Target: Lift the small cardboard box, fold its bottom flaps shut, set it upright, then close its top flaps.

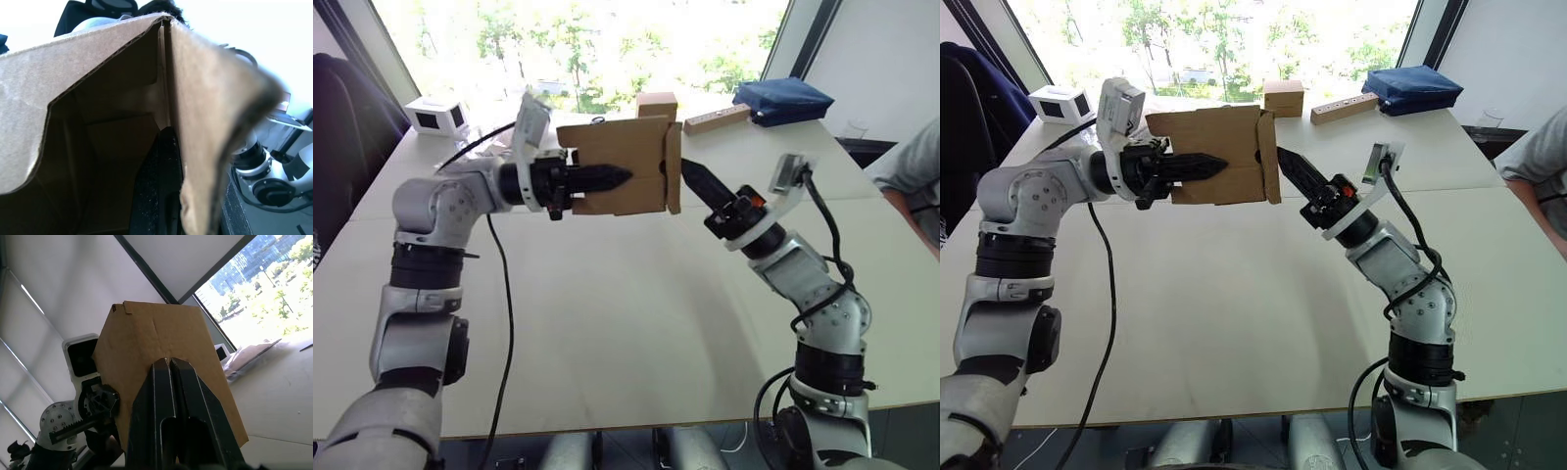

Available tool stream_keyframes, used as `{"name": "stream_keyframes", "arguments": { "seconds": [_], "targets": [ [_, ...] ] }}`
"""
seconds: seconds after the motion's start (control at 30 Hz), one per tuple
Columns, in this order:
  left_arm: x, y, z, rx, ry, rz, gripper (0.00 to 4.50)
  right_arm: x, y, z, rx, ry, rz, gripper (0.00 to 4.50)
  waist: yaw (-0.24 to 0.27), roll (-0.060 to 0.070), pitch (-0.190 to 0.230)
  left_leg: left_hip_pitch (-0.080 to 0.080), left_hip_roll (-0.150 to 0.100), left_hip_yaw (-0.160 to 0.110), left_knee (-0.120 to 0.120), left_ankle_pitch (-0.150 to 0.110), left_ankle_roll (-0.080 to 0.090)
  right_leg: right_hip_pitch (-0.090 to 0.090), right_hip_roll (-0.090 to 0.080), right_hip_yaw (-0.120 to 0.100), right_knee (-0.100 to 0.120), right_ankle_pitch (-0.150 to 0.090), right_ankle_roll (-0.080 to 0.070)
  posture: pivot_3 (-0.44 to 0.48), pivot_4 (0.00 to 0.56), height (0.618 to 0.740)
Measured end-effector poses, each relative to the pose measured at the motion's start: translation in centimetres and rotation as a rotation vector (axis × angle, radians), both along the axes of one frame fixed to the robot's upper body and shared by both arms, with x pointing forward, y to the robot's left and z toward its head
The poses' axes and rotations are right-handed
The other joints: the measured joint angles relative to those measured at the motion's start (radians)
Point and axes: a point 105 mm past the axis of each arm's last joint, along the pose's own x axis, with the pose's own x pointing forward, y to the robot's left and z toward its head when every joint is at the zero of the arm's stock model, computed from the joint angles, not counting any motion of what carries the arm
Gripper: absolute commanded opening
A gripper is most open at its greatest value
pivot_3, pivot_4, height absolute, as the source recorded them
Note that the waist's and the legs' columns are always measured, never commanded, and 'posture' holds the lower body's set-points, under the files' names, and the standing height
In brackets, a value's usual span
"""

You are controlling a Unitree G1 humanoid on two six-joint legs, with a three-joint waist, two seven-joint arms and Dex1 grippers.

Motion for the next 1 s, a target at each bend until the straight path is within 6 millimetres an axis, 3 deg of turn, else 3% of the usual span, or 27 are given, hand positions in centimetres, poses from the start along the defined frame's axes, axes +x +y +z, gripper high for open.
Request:
{"name": "stream_keyframes", "arguments": {
  "seconds": [0.17,0.77,1.0],
  "targets": [
    [0.0,0.0,0.0,0.0,0.002,-0.001,0.0,0.1,0.2,0.0,0.1,0.026,0.026,2.21,-0.001,0.0,0.0,0.0,0.0,0.0,0.0,0.0,0.0,0.0,0.0,0.0,0.0,0.0,0.0,0.0,0.15,0.74],
    [-0.1,0.2,0.4,-0.028,0.015,-0.001,0.0,-0.1,0.0,-0.5,0.39,0.118,0.079,2.21,-0.002,0.0,0.0,0.0,0.0,0.0,0.0,0.0,0.0,0.0,0.0,0.0,0.0,0.0,0.0,0.0,0.15,0.74],
    [-0.1,0.3,0.4,-0.032,0.016,0.004,0.0,-0.5,1.0,-0.5,0.368,0.111,0.117,2.21,-0.003,0.0,0.0,0.0,0.0,0.0,0.0,0.0,0.0,0.0,0.0,0.0,0.0,0.0,0.0,0.0,0.15,0.74]
  ]
}}
